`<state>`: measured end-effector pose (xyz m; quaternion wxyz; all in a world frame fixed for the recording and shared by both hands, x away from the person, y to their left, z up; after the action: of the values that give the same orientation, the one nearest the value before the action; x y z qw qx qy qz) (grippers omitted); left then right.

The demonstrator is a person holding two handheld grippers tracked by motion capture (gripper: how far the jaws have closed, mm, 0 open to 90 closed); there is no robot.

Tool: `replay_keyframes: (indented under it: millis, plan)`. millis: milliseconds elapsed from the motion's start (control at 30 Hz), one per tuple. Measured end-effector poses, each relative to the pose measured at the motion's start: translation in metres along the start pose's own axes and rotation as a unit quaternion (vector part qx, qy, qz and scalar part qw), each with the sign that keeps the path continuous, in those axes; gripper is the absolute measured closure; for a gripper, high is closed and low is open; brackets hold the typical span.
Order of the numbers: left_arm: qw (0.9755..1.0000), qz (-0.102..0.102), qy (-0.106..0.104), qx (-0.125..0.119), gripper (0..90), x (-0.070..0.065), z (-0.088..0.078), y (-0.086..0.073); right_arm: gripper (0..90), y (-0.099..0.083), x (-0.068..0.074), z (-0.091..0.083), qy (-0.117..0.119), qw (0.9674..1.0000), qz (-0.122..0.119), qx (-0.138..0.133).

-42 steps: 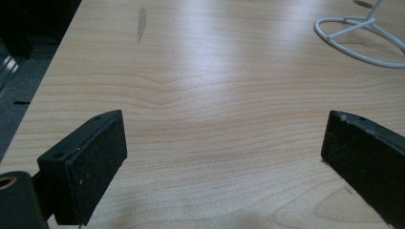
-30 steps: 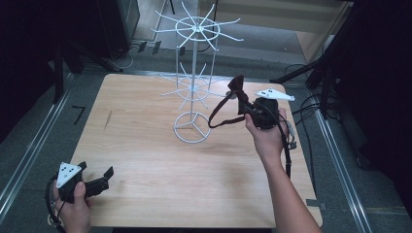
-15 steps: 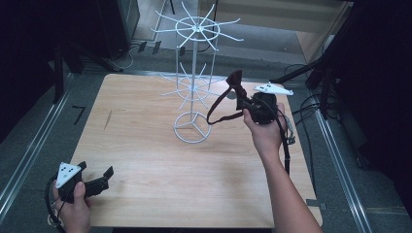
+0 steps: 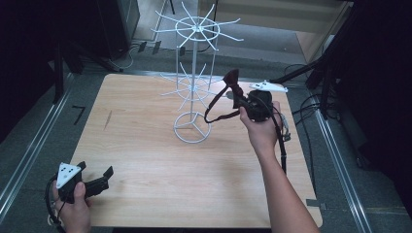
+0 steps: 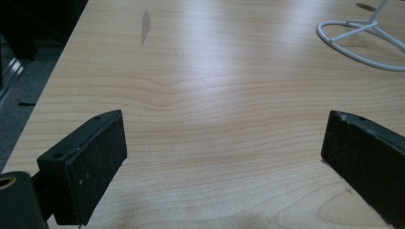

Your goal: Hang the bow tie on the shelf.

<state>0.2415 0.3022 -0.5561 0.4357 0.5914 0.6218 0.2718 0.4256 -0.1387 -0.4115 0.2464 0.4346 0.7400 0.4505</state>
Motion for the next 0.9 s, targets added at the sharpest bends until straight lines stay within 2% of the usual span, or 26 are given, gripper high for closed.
replay_keyframes:
  millis: [500, 900]
  plan:
    - [1.0000, -0.002, 0.000, -0.001, 1.9, 0.000, 0.000, 0.000, 85.1, -0.004, 0.005, 0.019, 0.003, 0.9999, 0.004, 0.013]
    - [1.0000, -0.001, 0.001, 0.001, 1.9, 0.000, 0.000, 0.000, 85.1, -0.013, 0.003, 0.034, 0.010, 0.9993, 0.032, 0.017]
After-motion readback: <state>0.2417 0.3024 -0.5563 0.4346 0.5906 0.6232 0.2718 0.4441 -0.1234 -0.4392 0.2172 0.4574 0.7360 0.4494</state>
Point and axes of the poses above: each handheld gripper's, and its own axes: z roughly forward along the jaws, y roughly out of its top, x roughly to its left, the point moved 7 cm from there along z, roughly forward along the jaws, and after that the axes turned 7 degrees about -z, right-handed, at the moved point
